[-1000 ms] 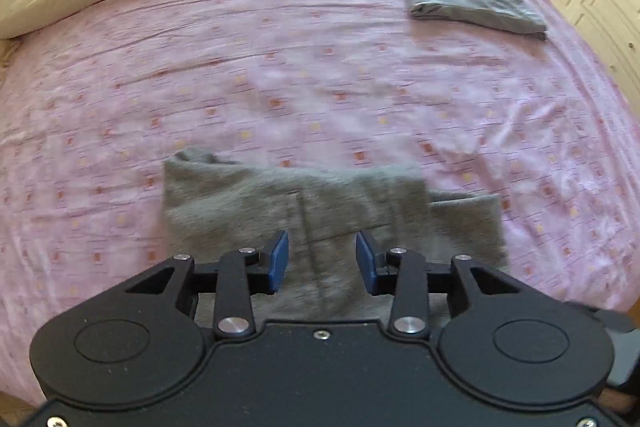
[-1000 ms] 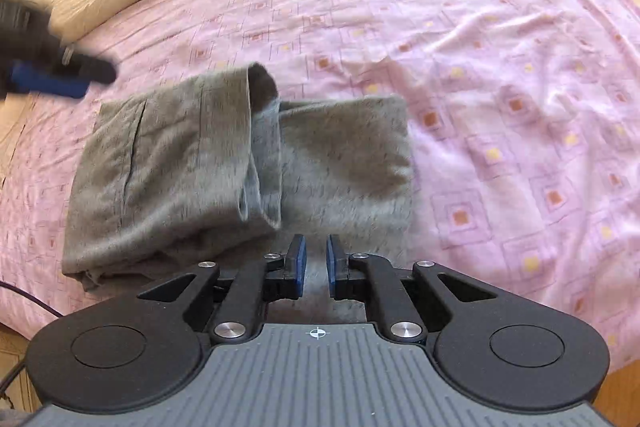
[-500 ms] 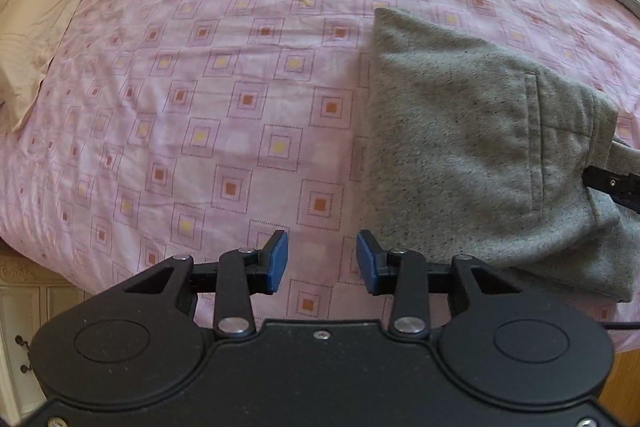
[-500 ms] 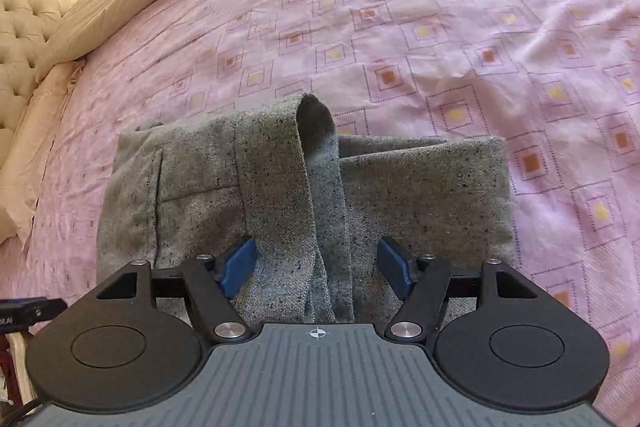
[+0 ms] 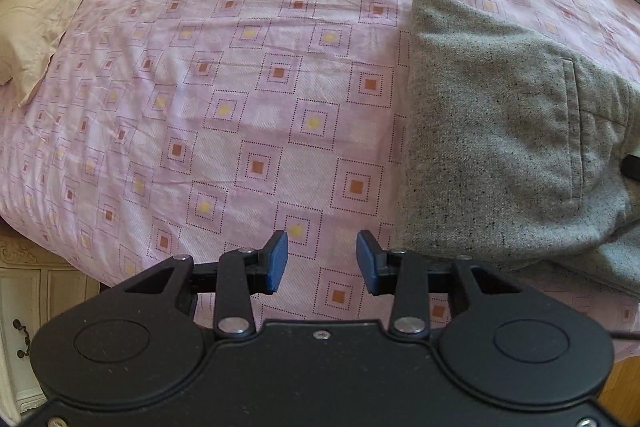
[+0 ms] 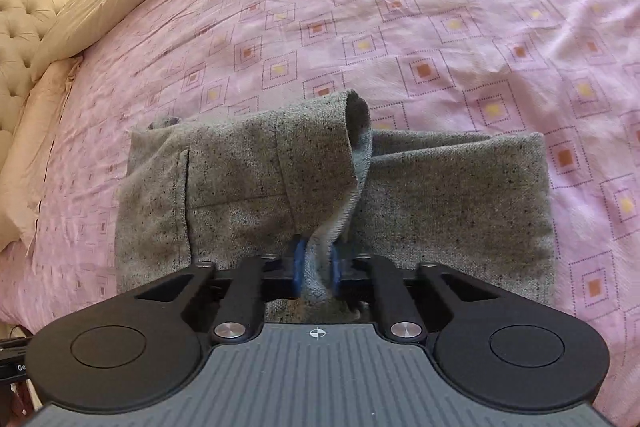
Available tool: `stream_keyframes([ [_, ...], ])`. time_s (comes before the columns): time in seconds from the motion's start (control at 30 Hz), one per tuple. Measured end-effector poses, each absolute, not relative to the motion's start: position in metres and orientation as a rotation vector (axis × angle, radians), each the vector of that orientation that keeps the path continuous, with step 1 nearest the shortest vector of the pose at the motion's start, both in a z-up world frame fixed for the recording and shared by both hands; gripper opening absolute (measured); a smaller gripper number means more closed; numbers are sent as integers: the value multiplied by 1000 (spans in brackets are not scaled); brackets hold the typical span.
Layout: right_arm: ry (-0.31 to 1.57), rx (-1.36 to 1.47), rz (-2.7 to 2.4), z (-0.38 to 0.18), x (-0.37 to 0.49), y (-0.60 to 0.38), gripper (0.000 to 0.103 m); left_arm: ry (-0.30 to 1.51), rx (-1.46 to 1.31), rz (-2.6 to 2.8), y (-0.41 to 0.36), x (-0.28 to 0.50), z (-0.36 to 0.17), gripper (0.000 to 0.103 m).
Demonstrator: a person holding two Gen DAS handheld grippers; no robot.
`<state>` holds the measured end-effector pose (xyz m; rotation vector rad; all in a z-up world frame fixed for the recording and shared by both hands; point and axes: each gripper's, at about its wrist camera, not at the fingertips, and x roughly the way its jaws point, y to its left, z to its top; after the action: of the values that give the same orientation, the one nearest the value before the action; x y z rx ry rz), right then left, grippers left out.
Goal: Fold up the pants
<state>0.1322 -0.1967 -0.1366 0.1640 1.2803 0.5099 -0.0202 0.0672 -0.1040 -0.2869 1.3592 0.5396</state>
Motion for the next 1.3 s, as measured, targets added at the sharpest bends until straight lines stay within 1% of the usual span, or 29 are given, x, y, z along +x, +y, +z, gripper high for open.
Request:
stream_keyframes([
  [0.23, 1114, 249, 618, -57, 108, -224, 8, 1335, -298, 536, 75, -13, -103, 48],
  [0.3, 1075, 238, 572, -44, 102, -241, 8, 1322, -297, 521, 72, -9, -101, 48],
  [0.4, 1099, 195, 455, -57, 102, -269, 8, 1307, -286, 485, 64, 1, -102, 48],
  [0.57, 1235, 138, 359, -128, 114, -291, 8, 1305, -254, 400, 38, 24, -105, 48],
  [0.6, 1246, 132, 357, -135, 115, -290, 9, 1299, -240, 378, 31, 28, -104, 50],
  [0.63, 1238, 127, 355, -137, 114, -289, 9, 1294, -223, 362, 23, 33, -105, 55],
  [0.7, 1230, 120, 355, -136, 112, -285, 11, 1270, -195, 338, 8, 43, -106, 60],
  [0.77, 1224, 127, 350, -133, 109, -285, 13, 1268, -170, 307, -5, 54, -113, 60],
  [0.87, 1212, 131, 350, -126, 102, -291, 14, 1323, -111, 315, -17, 68, -137, 60],
  [0.93, 1202, 122, 352, -122, 99, -295, 20, 1364, -63, 315, -22, 73, -154, 61],
  [0.97, 1196, 119, 355, -121, 98, -298, 20, 1366, -46, 313, -23, 74, -157, 61],
  [1.03, 1182, 113, 351, -116, 95, -301, 20, 1354, -34, 313, -23, 74, -148, 60],
  [1.1, 1144, 90, 341, -107, 92, -303, 20, 1300, -54, 319, -21, 71, -131, 61],
  [1.17, 1074, 53, 356, -95, 88, -301, 20, 1244, -89, 310, -19, 70, -116, 66],
  [1.2, 1044, 33, 376, -90, 86, -298, 20, 1226, -103, 306, -18, 72, -111, 72],
  [1.3, 978, -20, 452, -85, 88, -283, 20, 1208, -119, 302, -17, 89, -107, 73],
])
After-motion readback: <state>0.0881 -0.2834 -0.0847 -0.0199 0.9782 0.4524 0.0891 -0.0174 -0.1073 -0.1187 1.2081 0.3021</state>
